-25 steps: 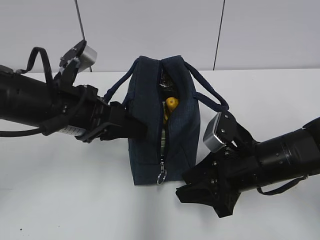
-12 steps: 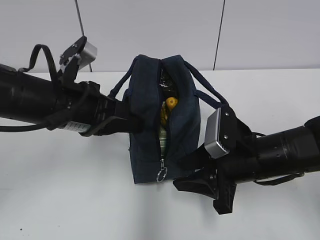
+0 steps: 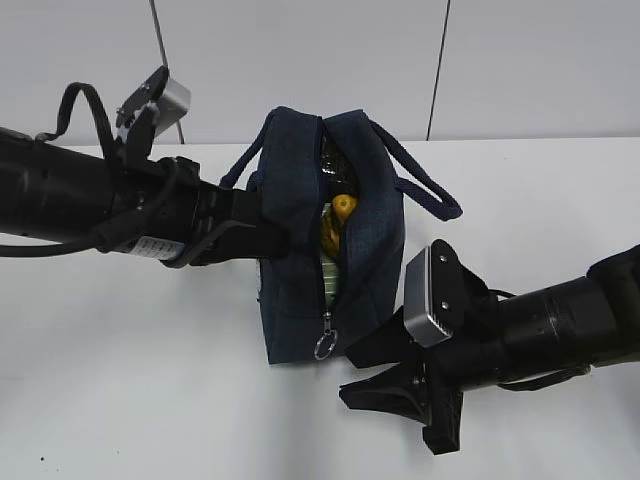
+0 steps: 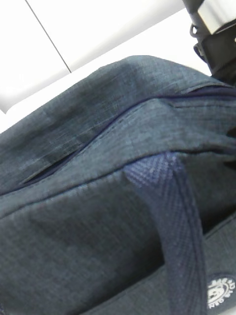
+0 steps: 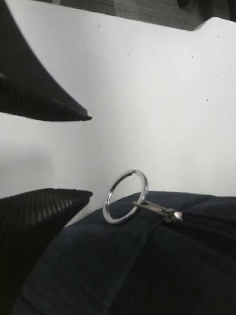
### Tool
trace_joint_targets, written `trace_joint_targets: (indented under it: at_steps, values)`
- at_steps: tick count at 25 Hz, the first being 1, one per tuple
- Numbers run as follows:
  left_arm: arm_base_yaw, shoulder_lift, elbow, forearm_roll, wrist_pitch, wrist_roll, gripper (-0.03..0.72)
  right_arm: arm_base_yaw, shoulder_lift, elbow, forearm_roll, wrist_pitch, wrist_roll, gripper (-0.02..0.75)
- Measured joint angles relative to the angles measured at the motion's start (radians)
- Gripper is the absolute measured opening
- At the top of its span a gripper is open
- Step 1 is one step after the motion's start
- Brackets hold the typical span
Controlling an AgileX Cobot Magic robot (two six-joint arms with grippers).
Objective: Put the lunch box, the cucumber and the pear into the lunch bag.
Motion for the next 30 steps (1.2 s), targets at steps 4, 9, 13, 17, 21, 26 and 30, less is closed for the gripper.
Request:
trace_joint_targets:
  at_steps: [4,9,13,17,21,26,30]
  values:
    - [0.000,0.000,0.000,-0.001,0.000,0.002,-0.012,0.000,0.022,-0.027,0.000,0.002,-0.010,0.357]
    - [0.000,0.000,0.000,-0.001,0.000,0.002,-0.012,0.000,0.029,-0.063,0.003,-0.013,-0.012,0.357]
    - [0.000,0.000,0.000,-0.002,0.000,0.002,-0.012,0.000,0.029,-0.072,0.003,-0.014,-0.012,0.357]
    - [0.000,0.000,0.000,-0.002,0.000,0.002,-0.012,0.000,0.031,-0.079,0.003,-0.014,-0.011,0.357]
    - [0.000,0.000,0.000,-0.002,0.000,0.002,-0.012,0.000,0.059,-0.090,0.003,-0.001,-0.011,0.357]
    - [0.000,0.000,0.000,-0.002,0.000,0.002,-0.012,0.000,0.110,-0.117,0.002,0.035,-0.011,0.357]
    - [0.000,0.000,0.000,-0.002,0.000,0.003,-0.013,0.000,0.114,-0.117,0.000,0.043,-0.009,0.357]
